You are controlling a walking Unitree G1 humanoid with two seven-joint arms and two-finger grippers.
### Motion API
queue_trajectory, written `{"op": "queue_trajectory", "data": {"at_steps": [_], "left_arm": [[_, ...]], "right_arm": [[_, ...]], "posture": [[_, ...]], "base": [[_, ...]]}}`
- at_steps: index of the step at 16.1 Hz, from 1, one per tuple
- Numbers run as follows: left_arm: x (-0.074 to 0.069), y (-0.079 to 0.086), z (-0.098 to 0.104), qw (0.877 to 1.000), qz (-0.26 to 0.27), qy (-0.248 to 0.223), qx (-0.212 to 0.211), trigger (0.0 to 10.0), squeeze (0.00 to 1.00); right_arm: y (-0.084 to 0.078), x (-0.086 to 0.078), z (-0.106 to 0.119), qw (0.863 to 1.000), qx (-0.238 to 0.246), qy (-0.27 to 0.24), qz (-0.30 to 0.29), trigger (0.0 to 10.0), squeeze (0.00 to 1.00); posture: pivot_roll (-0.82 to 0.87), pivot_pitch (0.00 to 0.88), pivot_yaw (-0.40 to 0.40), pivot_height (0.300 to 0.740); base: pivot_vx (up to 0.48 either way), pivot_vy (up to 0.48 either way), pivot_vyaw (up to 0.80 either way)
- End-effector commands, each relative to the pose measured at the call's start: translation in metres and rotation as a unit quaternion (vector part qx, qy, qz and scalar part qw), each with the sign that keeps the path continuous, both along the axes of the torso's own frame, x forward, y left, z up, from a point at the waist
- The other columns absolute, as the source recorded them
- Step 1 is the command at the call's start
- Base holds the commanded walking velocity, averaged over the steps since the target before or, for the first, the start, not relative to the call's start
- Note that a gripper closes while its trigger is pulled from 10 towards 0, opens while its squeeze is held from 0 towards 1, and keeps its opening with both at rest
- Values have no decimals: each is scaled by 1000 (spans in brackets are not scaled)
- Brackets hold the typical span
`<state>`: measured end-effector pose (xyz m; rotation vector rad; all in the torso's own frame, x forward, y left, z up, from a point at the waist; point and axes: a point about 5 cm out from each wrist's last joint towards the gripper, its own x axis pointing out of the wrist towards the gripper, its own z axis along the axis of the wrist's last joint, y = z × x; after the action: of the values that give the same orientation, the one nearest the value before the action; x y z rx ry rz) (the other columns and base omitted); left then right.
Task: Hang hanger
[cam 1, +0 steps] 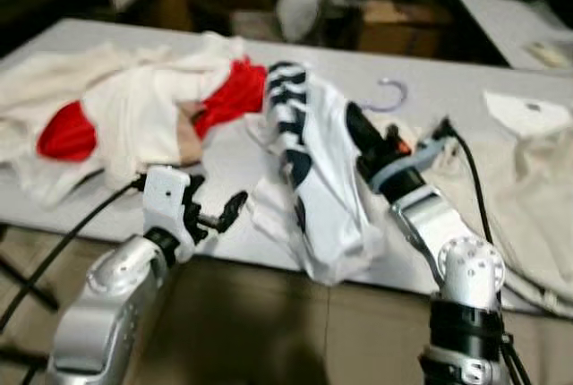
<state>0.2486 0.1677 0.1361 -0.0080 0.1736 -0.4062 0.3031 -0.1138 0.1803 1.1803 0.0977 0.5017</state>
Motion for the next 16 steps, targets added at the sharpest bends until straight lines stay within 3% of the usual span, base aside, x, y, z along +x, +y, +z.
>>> {"op": "queue_trajectory", "data": {"at_steps": [1, 4, 6, 9, 11, 13, 16], "left_arm": [[-3, -4, -2, 1000, 0, -3, 1, 10000, 698], [-4, 0, -5, 1000, 12, -2, 9, 10000, 702], [-7, 2, -3, 1000, 20, -5, 7, 10000, 698], [-6, -7, -5, 1000, 3, -4, 14, 10000, 694], [-4, -3, -5, 1000, 7, -6, 26, 10000, 702], [-7, 0, -3, 1000, 16, -4, 7, 10000, 698], [-7, -5, -5, 1000, 1, -2, 15, 10000, 702]], "right_arm": [[-7, -1, 8, 1000, -20, -15, -1, 10000, 0], [-12, 1, 6, 1000, -26, -15, -7, 10000, 0], [-4, -1, 10, 999, -36, -26, 18, 10000, 0], [0, -9, 9, 996, -62, -45, 40, 10000, 0], [-1, -10, 14, 996, -49, -59, 38, 10000, 0], [1, -13, 16, 996, -43, -62, 42, 10000, 0], [-1, -19, 15, 995, -41, -75, 59, 10000, 0]], "posture": [[8, 0, -32, 740], [10, 0, -44, 740], [7, 0, -32, 740], [14, 0, -21, 740], [9, 0, -30, 740], [13, 0, -21, 740], [21, 0, -9, 740]], "base": [[0, -292, 794], [0, -84, 794], [0, 0, 794], [0, 0, 794], [0, 0, 794], [0, 0, 794], [0, 0, 794]]}}
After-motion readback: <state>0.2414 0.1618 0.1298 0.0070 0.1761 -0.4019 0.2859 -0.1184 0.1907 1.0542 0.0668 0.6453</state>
